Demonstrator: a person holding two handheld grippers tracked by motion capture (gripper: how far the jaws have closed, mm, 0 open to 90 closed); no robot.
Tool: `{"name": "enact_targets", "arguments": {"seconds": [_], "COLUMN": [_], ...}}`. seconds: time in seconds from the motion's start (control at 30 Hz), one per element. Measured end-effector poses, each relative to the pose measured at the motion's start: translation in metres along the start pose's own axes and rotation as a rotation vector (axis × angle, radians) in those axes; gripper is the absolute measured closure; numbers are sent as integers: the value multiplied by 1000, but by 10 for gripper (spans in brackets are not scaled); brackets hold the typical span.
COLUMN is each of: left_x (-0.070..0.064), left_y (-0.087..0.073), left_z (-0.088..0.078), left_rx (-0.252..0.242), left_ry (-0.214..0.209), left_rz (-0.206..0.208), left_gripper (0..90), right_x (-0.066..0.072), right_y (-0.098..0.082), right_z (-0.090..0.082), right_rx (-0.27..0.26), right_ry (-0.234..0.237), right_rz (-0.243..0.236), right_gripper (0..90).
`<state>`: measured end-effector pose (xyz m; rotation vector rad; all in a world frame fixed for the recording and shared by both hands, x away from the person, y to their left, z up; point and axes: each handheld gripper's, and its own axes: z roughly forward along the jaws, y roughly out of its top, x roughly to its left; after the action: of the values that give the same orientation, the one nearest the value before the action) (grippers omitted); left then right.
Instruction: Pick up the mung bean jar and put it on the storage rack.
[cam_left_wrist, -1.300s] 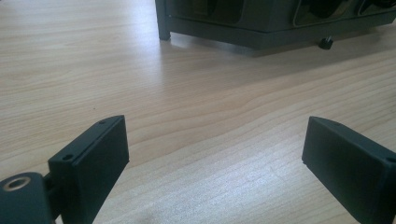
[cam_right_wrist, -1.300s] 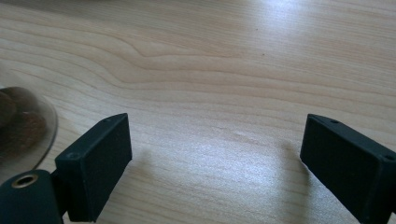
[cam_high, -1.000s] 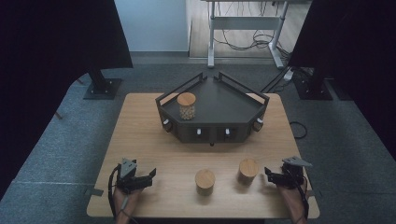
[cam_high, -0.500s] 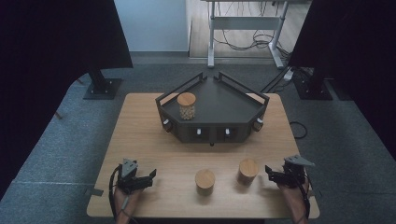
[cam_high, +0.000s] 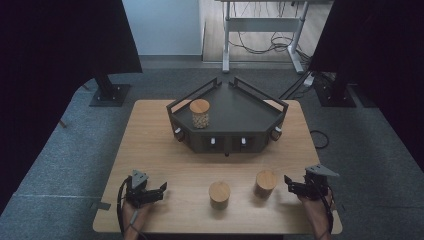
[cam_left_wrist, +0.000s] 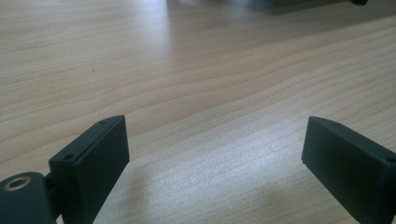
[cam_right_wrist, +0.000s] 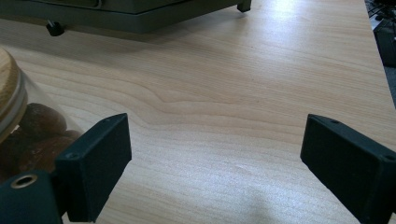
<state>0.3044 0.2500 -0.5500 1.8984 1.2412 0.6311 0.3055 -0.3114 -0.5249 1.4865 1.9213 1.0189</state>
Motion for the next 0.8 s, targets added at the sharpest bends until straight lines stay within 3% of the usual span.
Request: {"name": "enact_targets", "arguments": {"seconds": [0.7,0.8], "left_x": [-5,-4], "left_y": [2,2], "left_z": [9,9], "left_rx": [128,132], "left_ry": [49,43], "left_rz": [52,38], "left_gripper": [75,74], "right_x": [9,12], "right_y": [21,24], "right_z": [-21,-22], "right_rx": [-55,-60], "right_ry": [10,15], "right_rz": [-27,-32], "right_gripper": [78,77]}}
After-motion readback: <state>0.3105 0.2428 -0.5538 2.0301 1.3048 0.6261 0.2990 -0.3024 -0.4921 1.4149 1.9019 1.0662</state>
